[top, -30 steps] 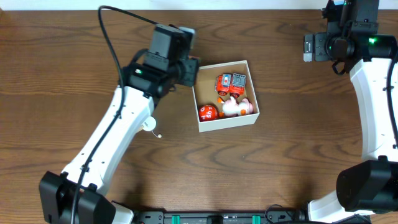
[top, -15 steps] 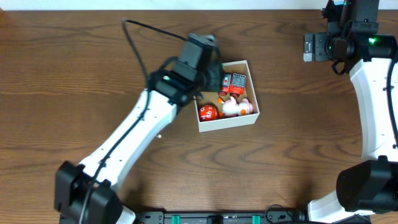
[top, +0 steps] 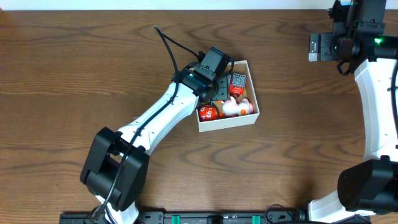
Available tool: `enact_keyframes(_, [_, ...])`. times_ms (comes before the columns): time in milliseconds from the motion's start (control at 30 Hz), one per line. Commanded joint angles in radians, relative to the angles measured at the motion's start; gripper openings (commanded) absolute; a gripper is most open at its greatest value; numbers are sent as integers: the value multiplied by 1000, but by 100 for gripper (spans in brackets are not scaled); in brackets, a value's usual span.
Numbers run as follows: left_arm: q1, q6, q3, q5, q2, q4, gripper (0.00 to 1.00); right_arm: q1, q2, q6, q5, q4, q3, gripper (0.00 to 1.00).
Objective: Pack container
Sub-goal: 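Carry the cube with the left gripper over the white box, then lower the cube into the box, open left gripper, withdraw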
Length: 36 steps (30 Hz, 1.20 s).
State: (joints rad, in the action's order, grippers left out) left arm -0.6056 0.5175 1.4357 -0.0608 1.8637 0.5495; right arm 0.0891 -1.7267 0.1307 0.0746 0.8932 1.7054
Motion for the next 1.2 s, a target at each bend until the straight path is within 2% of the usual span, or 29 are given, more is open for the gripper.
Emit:
enact_keyframes(0, [4, -21, 21, 55, 5, -2, 22, 11, 0, -18, 4, -2, 8, 99])
enact_keyframes(167, [4, -43, 21, 130, 22, 2, 22, 13, 0, -18, 4, -2, 8, 99])
enact_keyframes(367, [4, -104, 21, 138, 61, 2, 22, 20, 0, -18, 4, -2, 8, 99])
enact_keyframes(733, [4, -106, 21, 160, 93, 2, 24, 45, 0, -18, 3, -2, 8, 99])
enact_keyframes(833, [5, -105, 21, 160, 93, 2, 50, 55, 0, -18, 4, -2, 8, 99])
enact_keyframes(1033, [5, -106, 21, 160, 93, -11, 64, 69, 0, -18, 3, -2, 8, 99])
enact_keyframes(1167, [5, -105, 22, 159, 93, -48, 64, 77, 0, -18, 4, -2, 8, 99])
